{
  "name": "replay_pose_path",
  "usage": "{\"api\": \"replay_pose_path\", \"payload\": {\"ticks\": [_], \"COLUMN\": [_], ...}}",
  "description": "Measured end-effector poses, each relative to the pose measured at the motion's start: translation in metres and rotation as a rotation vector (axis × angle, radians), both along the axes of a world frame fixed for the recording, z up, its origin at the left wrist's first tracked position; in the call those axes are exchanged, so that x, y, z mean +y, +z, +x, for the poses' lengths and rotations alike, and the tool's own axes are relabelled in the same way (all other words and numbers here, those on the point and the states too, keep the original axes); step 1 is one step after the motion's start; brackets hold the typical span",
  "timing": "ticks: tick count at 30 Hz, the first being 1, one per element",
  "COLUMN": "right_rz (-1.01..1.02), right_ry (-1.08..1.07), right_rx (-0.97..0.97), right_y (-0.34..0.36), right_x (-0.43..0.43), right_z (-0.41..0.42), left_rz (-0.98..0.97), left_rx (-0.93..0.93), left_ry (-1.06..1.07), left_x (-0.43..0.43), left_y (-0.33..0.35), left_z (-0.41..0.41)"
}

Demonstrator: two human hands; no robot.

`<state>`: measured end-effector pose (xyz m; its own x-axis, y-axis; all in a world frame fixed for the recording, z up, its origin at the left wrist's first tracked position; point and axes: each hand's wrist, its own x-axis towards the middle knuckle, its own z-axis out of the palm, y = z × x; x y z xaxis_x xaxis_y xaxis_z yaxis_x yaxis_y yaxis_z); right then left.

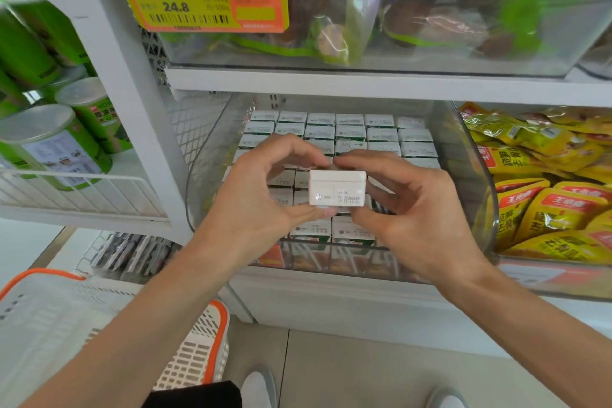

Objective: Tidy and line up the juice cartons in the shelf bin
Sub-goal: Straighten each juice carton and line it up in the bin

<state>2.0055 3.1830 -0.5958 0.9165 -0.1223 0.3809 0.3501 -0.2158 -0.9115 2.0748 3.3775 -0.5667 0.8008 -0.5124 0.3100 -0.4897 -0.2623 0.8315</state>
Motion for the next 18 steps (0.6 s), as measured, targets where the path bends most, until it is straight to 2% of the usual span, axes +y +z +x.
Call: {"api": "replay_pose_path", "payload": {"ticks": [11,15,18], "right_rz": [0.052,0.247,0.401], "right_ry": [0.021,-0.006,0.05], "right_rx": [0.16,0.325,0.437], "right_y": [0.003,0.01,0.016], "right_x": [0.003,0.003,0.001], "right_z": [-0.001,0.0,-0.001], "left_rz": [0.037,-0.013,-0.025], "left_rx": [-0.007,0.077,0.088], "left_ry": [0.038,0.04,0.006], "left_x": [0.002,0.001,0.001], "left_y": [-0.003,-0.003,-0.003], "left_z": [0.002,0.0,0.0]}}
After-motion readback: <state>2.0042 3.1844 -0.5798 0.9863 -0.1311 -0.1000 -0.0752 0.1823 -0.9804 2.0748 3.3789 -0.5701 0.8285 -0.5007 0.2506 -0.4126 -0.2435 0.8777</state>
